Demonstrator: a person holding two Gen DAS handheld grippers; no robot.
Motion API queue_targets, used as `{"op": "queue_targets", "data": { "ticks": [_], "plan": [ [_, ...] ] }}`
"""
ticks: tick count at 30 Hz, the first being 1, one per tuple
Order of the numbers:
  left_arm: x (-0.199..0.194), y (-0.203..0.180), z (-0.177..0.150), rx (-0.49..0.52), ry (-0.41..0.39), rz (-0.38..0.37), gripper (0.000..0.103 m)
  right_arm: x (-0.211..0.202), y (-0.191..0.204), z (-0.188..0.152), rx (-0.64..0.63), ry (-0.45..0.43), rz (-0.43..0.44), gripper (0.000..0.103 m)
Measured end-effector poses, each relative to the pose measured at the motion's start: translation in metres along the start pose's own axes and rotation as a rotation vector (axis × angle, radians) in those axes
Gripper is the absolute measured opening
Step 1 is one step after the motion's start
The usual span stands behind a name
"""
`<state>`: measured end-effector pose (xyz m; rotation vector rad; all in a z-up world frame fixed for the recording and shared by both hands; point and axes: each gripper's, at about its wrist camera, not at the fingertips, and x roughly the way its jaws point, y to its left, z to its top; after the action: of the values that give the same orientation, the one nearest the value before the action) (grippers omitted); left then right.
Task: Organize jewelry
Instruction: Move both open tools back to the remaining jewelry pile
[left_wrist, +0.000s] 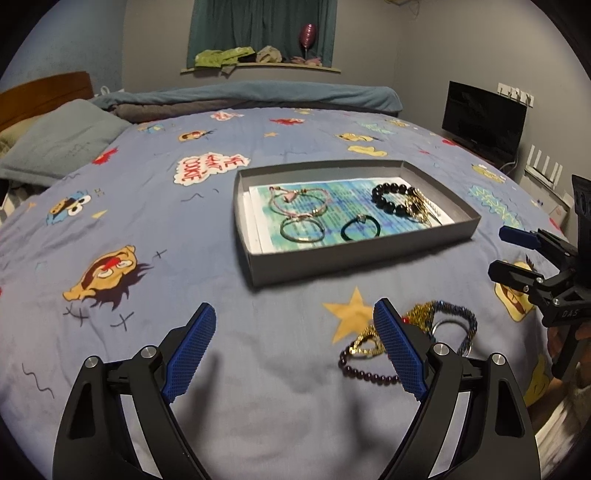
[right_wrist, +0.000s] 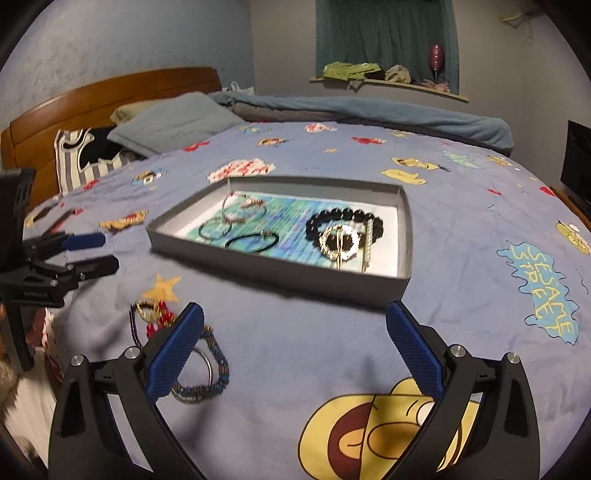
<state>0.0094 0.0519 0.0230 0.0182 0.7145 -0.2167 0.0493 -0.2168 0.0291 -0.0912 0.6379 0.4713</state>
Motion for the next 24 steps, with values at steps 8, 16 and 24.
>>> {"op": "queue_targets", "data": {
  "ticks": [8,16,24],
  "plan": [
    [0.003,-0.003,-0.006,0.032,0.037,-0.004,0.087,0.000,0.009,-0.008,-0.008,0.026,0.045,0.098],
    [0.010,-0.004,-0.010,0.045,0.078,-0.023,0.087,0.005,0.013,-0.011,-0.038,0.050,0.066,0.098],
    [0.015,-0.021,-0.011,0.106,0.080,-0.056,0.085,0.007,0.025,-0.015,-0.100,0.082,0.088,0.083]
  ]
}}
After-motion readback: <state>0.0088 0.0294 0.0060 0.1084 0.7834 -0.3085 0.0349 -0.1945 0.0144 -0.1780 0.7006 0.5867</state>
